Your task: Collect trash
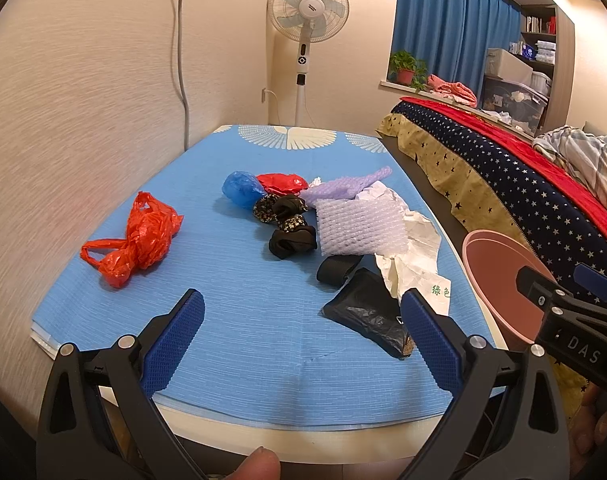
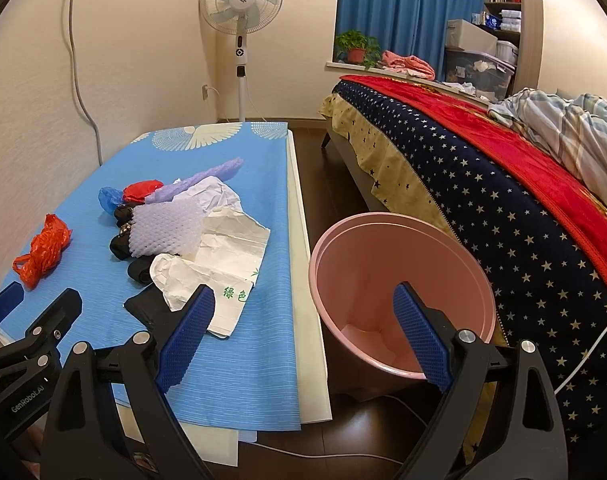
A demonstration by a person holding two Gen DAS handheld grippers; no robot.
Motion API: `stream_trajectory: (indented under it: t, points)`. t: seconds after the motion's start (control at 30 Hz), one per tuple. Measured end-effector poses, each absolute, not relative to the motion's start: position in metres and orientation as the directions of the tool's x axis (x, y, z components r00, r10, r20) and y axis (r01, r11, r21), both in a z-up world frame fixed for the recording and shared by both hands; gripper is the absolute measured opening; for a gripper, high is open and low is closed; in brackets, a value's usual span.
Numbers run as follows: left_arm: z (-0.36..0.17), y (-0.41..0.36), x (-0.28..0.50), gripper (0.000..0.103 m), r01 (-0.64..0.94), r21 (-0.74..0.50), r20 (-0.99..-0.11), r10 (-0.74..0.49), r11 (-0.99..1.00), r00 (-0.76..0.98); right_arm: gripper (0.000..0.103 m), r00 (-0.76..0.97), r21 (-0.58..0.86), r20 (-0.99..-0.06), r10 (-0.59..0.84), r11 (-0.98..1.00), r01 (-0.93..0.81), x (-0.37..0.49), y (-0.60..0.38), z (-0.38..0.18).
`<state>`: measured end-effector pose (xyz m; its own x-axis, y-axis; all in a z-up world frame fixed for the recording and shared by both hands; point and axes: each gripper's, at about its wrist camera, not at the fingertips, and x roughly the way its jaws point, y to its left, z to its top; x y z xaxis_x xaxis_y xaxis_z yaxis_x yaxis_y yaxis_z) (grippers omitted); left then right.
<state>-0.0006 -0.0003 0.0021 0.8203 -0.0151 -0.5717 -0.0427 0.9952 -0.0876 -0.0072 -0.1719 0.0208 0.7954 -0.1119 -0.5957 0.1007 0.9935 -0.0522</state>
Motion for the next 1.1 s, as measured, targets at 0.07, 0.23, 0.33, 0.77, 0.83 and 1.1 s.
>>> stream_trajectory:
  t: [0.07, 0.23, 0.33, 0.77, 0.83, 1.1]
  points:
    - [0.0021, -0.0002, -0.0005, 0.095, -0.042, -0.088, -0.572, -0.016, 0.995, 0.82, 0.089, 0.795, -0.051, -0.596, -0.112, 0.994, 0.102, -0.0071, -0.1719, 0.0204]
    - [0.0021, -0.0001, -0.0005, 0.095, -0.042, -0.088, -0.572, -0.015, 0.995, 0.82, 0.089, 0.794, -0.054, -0.598, -0.11, 0.994, 0.097, -0.0079, -0.1717, 0.0192]
    - [0.0021, 0.0, -0.0004, 0.095, -0.044, -0.089, -0.572, -0.015, 0.995, 0.82, 0.089, 0.794, -0.056, -0.597, -0.112, 0.994, 0.098, -0.0078, -0.1713, 0.0192]
    - [0.0021, 0.0, -0.0005, 0.095, -0.041, -0.088, -0.571, -0.016, 0.995, 0.821, 0.089, 0.794, -0.056, -0.597, -0.115, 0.993, 0.102, -0.008, -0.1712, 0.0186]
    - [0.0021, 0.0002, -0.0005, 0.095, -0.041, -0.088, -0.571, -0.016, 0.995, 0.821, 0.089, 0.794, -0.056, -0.597, -0.114, 0.993, 0.101, -0.0077, -0.1709, 0.0189]
    - [0.0021, 0.0002, -0.0006, 0.095, -0.041, -0.088, -0.571, -0.017, 0.995, 0.821, 0.089, 0.794, -0.056, -0.598, -0.114, 0.993, 0.101, -0.0081, -0.1712, 0.0186]
